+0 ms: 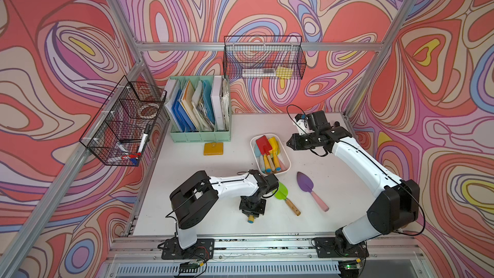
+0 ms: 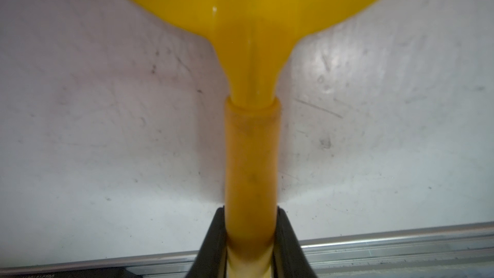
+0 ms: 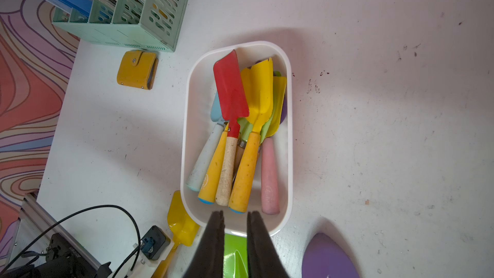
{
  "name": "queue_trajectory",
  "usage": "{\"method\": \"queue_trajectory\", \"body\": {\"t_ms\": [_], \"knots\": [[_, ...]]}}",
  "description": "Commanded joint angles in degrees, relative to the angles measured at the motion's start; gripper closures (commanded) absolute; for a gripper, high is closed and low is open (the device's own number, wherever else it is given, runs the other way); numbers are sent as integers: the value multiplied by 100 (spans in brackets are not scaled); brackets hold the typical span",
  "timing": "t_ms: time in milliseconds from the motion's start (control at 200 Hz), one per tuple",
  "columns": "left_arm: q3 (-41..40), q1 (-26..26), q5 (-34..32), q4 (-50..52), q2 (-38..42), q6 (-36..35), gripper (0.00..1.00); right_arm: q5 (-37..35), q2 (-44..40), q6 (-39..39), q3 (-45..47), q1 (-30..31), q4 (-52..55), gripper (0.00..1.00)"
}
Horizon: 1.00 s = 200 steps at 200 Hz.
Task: Put the shovel into the storage box
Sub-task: Pick up the shovel from the center of the board, then place the shovel in the storage box.
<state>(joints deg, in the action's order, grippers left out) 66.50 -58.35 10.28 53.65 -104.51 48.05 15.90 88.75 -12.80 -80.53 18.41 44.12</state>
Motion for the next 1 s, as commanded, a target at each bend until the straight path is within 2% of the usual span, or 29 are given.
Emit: {"method": "queue_trajectory", "body": {"t_ms": [0, 290, 461, 686, 811, 996], "knots": [[267, -62, -198, 288, 195, -35, 100, -68, -189, -128, 64, -25, -129, 82], [783, -79, -521, 1329, 928, -325, 100, -70, -75, -790, 112, -22, -271, 81], [1038, -80, -371, 1744, 1344, -543, 100, -78, -36, -1132, 152, -25, -403, 79], [1535, -55, -684, 2246, 1490, -767, 100, 80, -97, -1281, 132, -20, -420, 78], [1746, 184, -630, 2057, 1421, -880, 100, 213, -239, -1463, 244, -13, -525, 77], [2225, 838, -378, 1634, 1123, -1079, 100, 198, -424, -1768, 435, 85, -710, 76]]}}
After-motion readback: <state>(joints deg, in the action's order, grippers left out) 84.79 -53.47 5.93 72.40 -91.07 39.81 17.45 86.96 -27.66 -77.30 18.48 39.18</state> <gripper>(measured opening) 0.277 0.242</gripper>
